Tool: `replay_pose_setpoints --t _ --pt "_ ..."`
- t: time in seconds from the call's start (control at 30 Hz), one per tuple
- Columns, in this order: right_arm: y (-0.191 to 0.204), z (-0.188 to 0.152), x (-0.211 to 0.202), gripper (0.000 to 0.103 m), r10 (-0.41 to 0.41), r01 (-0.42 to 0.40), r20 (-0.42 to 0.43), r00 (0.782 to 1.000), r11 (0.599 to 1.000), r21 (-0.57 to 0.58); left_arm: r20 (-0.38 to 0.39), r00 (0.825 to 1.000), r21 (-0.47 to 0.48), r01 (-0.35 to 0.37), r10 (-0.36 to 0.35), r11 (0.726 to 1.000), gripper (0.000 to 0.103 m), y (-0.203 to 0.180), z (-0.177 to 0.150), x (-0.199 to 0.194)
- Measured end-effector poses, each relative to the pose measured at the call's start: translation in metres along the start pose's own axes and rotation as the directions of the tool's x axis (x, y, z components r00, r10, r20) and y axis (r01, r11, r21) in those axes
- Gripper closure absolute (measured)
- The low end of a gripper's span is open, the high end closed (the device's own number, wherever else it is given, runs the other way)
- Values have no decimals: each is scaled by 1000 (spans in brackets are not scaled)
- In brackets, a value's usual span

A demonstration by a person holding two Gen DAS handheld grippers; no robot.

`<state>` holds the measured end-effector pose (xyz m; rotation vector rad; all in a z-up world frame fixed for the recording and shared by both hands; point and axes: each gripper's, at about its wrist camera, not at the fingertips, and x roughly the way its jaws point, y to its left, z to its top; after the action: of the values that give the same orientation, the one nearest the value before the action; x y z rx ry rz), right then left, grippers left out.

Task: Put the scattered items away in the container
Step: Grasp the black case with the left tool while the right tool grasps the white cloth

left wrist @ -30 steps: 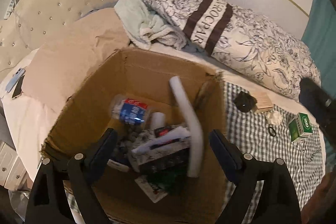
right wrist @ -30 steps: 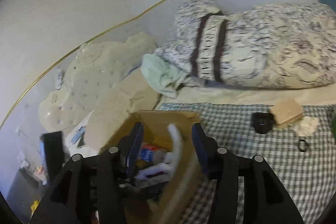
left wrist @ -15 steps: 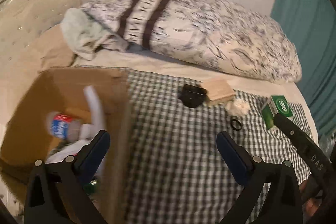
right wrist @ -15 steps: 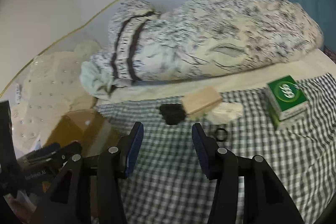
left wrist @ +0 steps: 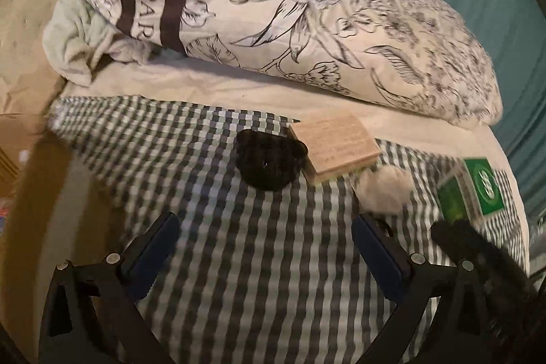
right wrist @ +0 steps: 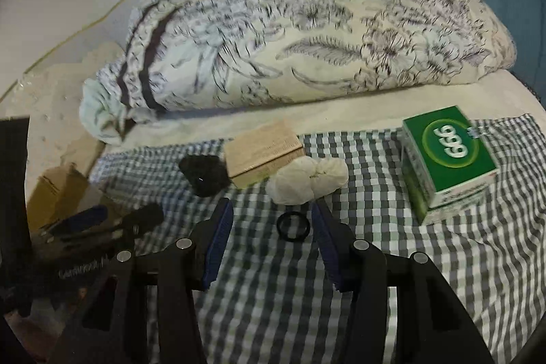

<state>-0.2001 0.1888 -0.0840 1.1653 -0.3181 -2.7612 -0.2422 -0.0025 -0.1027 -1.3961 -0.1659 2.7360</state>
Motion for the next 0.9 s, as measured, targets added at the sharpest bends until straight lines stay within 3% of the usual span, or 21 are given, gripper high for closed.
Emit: replay_pose_setpoints --t 0.13,0.33,0.5,0.63,0.73,0.9 --pt "1 5 36 55 -53 52 -48 997 998 -27 -21 1000 -16 -1 1 1000 0 -1 11 30" --pt "2 12 61 55 -89 88 -51 995 996 -31 -49 999 -49 -26 23 998 0 10 20 65" --pt "3 20 79 55 -112 111 -48 993 993 -35 -39 999 -82 14 -17 997 0 10 28 80" --pt "4 25 92 55 -147 145 -47 988 989 -36 -51 999 -86 5 -10 996 0 4 36 93" --pt "4 24 105 55 -193 190 -60 979 980 -53 -80 996 -94 -47 39 994 0 2 40 108" --pt "-10 11 131 59 -226 221 -110 968 974 -53 -86 996 -150 -25 13 988 0 18 41 113"
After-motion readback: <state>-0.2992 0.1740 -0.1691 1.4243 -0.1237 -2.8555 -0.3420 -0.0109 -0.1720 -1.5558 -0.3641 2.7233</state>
